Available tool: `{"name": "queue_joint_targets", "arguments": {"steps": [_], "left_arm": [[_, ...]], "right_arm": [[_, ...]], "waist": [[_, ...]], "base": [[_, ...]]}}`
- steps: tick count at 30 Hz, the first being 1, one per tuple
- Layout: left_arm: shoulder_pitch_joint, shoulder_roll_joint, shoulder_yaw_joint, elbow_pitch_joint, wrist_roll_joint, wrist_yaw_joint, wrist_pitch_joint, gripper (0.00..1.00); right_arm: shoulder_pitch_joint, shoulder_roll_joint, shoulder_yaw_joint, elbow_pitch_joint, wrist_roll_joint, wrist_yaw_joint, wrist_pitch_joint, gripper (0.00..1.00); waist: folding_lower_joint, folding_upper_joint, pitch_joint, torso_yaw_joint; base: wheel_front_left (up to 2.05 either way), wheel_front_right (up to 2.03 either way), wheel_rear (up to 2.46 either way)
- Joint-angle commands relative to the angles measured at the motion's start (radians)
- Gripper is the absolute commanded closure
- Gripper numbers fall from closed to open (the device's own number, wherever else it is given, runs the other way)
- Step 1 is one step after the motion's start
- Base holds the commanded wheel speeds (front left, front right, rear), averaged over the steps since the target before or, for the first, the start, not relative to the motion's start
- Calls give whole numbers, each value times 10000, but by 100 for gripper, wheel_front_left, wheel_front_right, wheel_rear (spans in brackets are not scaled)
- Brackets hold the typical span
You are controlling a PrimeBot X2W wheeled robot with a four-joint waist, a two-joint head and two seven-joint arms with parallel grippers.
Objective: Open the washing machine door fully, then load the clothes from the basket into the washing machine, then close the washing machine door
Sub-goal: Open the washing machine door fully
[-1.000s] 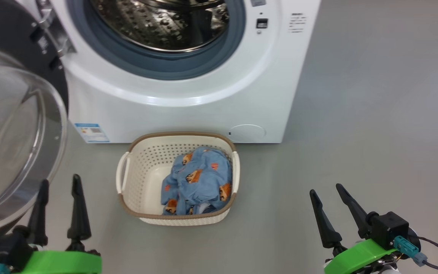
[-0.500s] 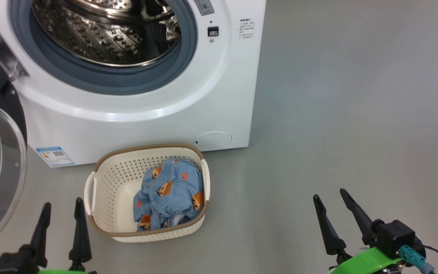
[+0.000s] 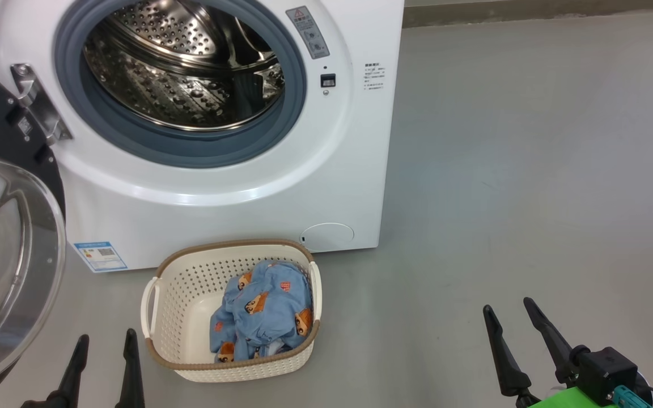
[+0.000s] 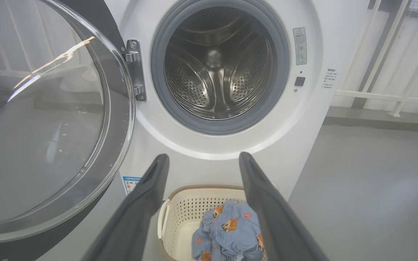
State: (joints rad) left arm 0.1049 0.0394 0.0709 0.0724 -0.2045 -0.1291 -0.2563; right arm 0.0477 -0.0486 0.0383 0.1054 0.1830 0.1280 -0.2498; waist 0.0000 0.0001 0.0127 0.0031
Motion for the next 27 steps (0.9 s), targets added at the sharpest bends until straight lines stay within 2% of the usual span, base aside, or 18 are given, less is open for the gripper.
{"name": "queue_joint_targets", "arguments": {"steps": [1,27], "left_arm": [[-172,115,296,-204,154,-15,-55,0],[-244,111,132,39,29,-15,-55,0]], "right_arm": [[-93,-16,178,-299,-105,27,-120,0],[-152,-16,51,-449,-165,27,-120,0]], "waist": [[0,-1,-37,76],[0,-1,68,284]], "base": [[0,0,0],[0,0,0]]}}
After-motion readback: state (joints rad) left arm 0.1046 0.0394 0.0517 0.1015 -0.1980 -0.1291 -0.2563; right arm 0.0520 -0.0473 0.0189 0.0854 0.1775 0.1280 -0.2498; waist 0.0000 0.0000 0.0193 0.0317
